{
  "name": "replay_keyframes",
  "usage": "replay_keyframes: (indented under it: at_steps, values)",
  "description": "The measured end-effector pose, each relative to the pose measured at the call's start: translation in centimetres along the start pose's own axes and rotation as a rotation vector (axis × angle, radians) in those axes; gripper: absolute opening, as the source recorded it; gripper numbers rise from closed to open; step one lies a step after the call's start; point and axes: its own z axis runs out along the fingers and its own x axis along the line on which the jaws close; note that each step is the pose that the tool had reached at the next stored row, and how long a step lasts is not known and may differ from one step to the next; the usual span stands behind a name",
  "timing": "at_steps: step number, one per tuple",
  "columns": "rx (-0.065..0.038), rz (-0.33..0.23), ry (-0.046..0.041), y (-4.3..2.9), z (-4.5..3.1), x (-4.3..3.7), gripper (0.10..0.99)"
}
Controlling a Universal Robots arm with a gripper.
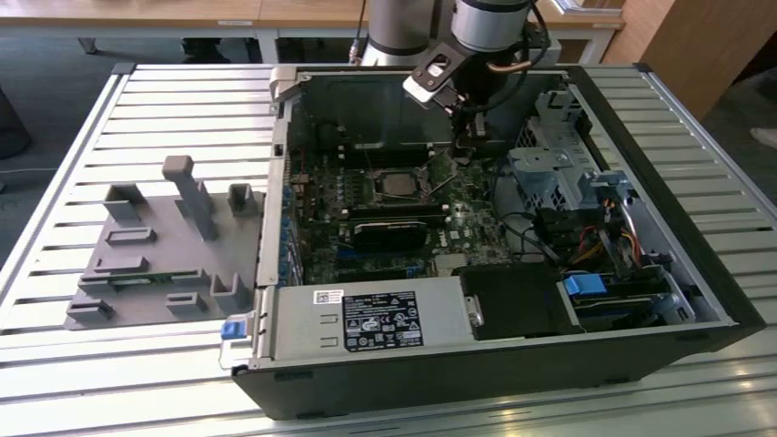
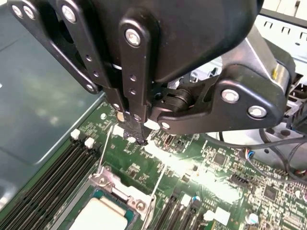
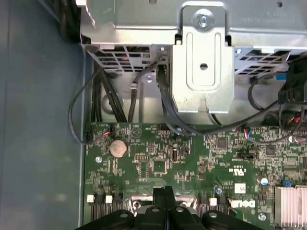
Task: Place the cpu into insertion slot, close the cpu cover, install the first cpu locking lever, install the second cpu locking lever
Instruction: 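Close the cpu cover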
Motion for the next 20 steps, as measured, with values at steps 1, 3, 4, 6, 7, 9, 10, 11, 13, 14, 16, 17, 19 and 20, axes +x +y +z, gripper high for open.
replay_keyframes:
  at_steps: [1,3,4,6,7,9,10,11,13,14,16,17,19,20]
  values:
    - [0.0,0.0,-0.0001,0.13,0.01,0.01,0.106]
    - [0.001,0.0,-0.0001,0.41,0.02,0.05,0.106]
    - [0.001,0.0,0.0,0.57,0.03,0.09,0.106]
    - [0.001,0.0,-0.0002,0.89,0.05,0.14,0.106]
    - [0.001,0.0,-0.0003,1.06,0.06,0.15,0.106]
    - [0.003,0.0,-0.0001,1.39,0.11,0.16,0.106]
    - [0.004,0.0,-0.0002,1.54,0.15,0.16,0.106]
    - [0.005,0.0,-0.0003,1.67,0.21,0.17,0.106]
    - [0.008,0.0,-0.0009,1.88,0.36,0.17,0.106]
    - [0.01,0.0,-0.0013,1.93,0.48,0.17,0.106]
    - [0.013,0.0,-0.0015,1.98,0.79,0.17,0.106]
    - [0.014,0.0,-0.0014,2.0,0.96,0.17,0.106]
    - [0.017,0.0,-0.0015,2.02,1.28,0.16,0.106]
    - [0.019,0.0,-0.0016,2.03,1.42,0.16,0.106]
